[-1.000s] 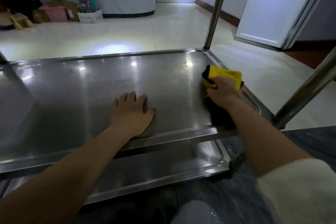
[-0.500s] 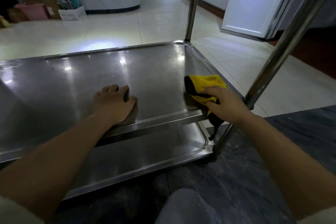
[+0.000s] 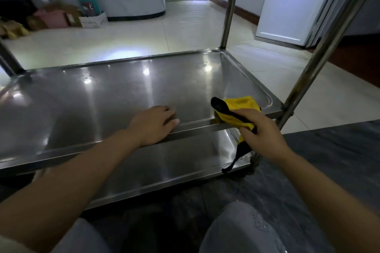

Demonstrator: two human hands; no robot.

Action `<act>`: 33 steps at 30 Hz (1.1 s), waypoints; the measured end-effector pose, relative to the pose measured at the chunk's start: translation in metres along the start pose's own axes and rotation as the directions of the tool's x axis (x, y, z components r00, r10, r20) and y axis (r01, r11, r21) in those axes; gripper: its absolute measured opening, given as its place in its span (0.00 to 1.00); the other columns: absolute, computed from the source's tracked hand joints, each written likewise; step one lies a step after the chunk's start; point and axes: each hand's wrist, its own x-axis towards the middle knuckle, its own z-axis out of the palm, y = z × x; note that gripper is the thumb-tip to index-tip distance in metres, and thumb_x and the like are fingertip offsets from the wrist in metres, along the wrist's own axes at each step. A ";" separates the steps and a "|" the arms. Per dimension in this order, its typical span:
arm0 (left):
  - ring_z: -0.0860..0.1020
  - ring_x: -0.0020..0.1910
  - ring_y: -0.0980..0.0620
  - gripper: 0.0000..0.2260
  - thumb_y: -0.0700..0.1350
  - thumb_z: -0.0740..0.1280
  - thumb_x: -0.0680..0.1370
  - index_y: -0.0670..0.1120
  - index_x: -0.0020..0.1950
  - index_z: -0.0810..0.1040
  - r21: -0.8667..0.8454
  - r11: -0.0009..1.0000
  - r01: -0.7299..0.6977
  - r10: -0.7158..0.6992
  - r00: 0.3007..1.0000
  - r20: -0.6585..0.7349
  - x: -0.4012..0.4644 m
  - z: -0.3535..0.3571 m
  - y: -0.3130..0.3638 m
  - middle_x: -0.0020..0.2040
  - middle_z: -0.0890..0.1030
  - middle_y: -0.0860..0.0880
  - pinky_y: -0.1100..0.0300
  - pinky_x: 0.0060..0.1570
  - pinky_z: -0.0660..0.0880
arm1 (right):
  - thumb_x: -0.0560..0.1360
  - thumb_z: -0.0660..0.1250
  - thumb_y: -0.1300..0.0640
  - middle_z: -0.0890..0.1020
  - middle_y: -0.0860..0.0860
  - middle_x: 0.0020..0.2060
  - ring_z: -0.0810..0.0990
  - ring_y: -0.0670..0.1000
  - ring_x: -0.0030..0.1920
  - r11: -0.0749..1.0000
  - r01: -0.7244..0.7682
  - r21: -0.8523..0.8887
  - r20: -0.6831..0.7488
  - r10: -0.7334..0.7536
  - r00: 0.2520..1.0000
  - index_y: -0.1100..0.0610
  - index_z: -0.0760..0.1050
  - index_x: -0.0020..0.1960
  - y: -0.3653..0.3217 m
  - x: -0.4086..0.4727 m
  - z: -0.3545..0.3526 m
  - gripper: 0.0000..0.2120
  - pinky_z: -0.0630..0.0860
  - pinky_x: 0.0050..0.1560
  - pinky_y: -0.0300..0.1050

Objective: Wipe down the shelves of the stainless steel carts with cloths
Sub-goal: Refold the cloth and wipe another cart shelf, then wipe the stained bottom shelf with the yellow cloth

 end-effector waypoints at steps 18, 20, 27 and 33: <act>0.78 0.56 0.51 0.16 0.50 0.62 0.77 0.45 0.58 0.81 -0.048 0.946 -0.321 0.273 0.867 -0.417 -0.156 0.017 -0.027 0.57 0.82 0.49 0.57 0.57 0.73 | 0.66 0.66 0.75 0.78 0.41 0.51 0.77 0.43 0.52 0.987 0.160 0.001 0.159 -0.158 0.975 0.46 0.74 0.59 -0.073 -0.024 0.055 0.30 0.70 0.51 0.27; 0.80 0.55 0.49 0.14 0.49 0.64 0.77 0.45 0.58 0.81 -0.016 0.942 -0.335 0.311 0.891 -0.331 -0.160 0.038 -0.034 0.56 0.82 0.49 0.58 0.56 0.75 | 0.65 0.66 0.76 0.77 0.42 0.55 0.74 0.44 0.59 0.984 0.176 -0.019 0.201 -0.169 0.965 0.50 0.76 0.60 -0.068 -0.036 0.070 0.30 0.66 0.58 0.26; 0.66 0.72 0.51 0.25 0.56 0.60 0.80 0.49 0.75 0.65 -0.080 0.996 0.043 -0.039 0.998 0.053 -0.136 0.128 -0.088 0.74 0.68 0.49 0.56 0.71 0.59 | 0.61 0.71 0.76 0.73 0.52 0.65 0.70 0.59 0.67 0.946 0.238 -0.218 0.288 -0.170 0.942 0.57 0.77 0.63 -0.004 -0.074 0.137 0.32 0.66 0.65 0.55; 0.58 0.76 0.46 0.29 0.60 0.53 0.81 0.46 0.78 0.56 0.037 0.955 0.294 -0.293 0.915 0.279 -0.105 0.192 -0.117 0.78 0.59 0.46 0.44 0.74 0.54 | 0.65 0.67 0.73 0.77 0.50 0.59 0.75 0.55 0.60 0.969 0.007 -0.245 0.264 0.060 0.963 0.54 0.76 0.62 0.065 -0.068 0.196 0.28 0.74 0.58 0.48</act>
